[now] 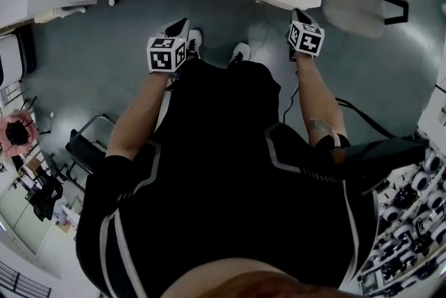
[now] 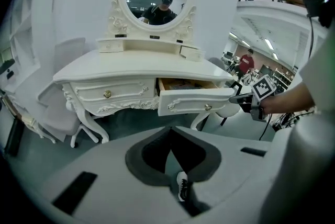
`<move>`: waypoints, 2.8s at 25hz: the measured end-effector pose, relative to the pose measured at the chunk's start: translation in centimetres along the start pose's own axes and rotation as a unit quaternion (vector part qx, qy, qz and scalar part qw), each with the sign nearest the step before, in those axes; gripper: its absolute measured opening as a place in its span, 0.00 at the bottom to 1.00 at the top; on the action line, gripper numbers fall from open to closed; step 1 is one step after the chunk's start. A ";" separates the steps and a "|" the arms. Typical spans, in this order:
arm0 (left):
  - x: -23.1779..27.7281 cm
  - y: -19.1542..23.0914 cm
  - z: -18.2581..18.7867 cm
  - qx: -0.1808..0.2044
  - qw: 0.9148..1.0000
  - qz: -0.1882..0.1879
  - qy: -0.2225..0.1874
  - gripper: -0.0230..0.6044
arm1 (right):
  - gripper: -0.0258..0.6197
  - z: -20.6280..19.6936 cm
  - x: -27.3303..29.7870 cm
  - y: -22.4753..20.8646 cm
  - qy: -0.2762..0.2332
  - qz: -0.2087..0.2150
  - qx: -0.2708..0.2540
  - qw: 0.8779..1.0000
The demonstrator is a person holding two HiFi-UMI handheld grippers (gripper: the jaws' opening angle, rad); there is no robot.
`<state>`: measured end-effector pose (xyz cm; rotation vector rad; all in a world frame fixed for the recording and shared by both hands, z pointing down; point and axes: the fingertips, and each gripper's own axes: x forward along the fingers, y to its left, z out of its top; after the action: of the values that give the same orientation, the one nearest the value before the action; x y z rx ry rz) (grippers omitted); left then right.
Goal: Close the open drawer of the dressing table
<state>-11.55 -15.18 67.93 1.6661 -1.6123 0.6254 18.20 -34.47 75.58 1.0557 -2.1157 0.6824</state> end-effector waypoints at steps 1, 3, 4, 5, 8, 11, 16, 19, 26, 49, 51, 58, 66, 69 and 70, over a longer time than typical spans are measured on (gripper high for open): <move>-0.2 0.2 0.1 -0.004 1.000 0.005 -0.001 0.04 | 0.05 0.5 0.4 -0.1 -0.002 0.000 0.001 1.000; -0.7 0.7 0.2 -0.008 1.000 0.016 -0.002 0.04 | 0.05 1.4 1.1 -0.4 -0.004 0.001 0.002 1.000; -0.8 0.9 0.2 -0.009 1.000 0.022 -0.003 0.04 | 0.05 1.8 1.5 -0.6 -0.005 0.001 0.001 1.000; -0.9 1.1 0.3 -0.011 1.000 0.029 -0.003 0.04 | 0.05 2.3 1.9 -0.8 -0.006 0.001 0.000 1.000; -1.2 1.7 0.8 -0.027 0.999 0.041 -0.011 0.04 | 0.05 3.5 2.7 -1.2 -0.010 -0.001 -0.001 1.000; -1.5 2.4 1.6 -0.035 0.998 0.048 -0.019 0.04 | 0.05 4.6 3.6 -1.4 -0.017 -0.003 0.005 1.000; -1.7 2.9 1.9 -0.033 0.998 0.058 -0.014 0.04 | 0.05 5.9 4.5 -1.9 -0.025 -0.005 0.014 1.000; -1.6 3.4 2.3 -0.037 0.997 0.063 -0.014 0.04 | 0.05 7.0 5.1 -2.3 -0.038 -0.008 0.021 0.999; -2.9 4.3 2.9 -0.040 0.997 0.065 -0.019 0.04 | 0.05 8.7 5.9 -2.3 -0.084 -0.014 0.048 0.995; -5.9 2.2 10.9 0.026 0.993 -0.010 -0.111 0.04 | 0.05 7.6 1.9 -1.1 -0.073 -0.057 0.061 0.994; -6.4 2.6 11.9 0.021 0.992 -0.016 -0.123 0.04 | 0.05 7.8 0.3 -0.5 -0.076 -0.058 0.060 0.994; -6.4 3.2 16.7 0.061 0.981 -0.072 -0.167 0.04 | 0.05 12.2 -5.8 1.0 -0.126 -0.080 0.063 0.987; -9.1 2.0 22.9 0.096 0.965 -0.125 -0.211 0.04 | 0.05 18.5 -13.3 4.8 -0.189 -0.085 0.036 0.978; -10.3 0.7 25.3 0.116 0.952 -0.154 -0.236 0.04 | 0.05 20.7 -16.3 6.2 -0.211 -0.094 0.016 0.973; -10.8 0.3 25.9 0.124 0.949 -0.161 -0.242 0.04 | 0.05 21.2 -17.2 6.8 -0.215 -0.100 0.005 0.971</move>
<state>-16.46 -28.34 43.58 2.3502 -1.5714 0.2686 13.33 -37.27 48.02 1.5082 -2.3173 0.3898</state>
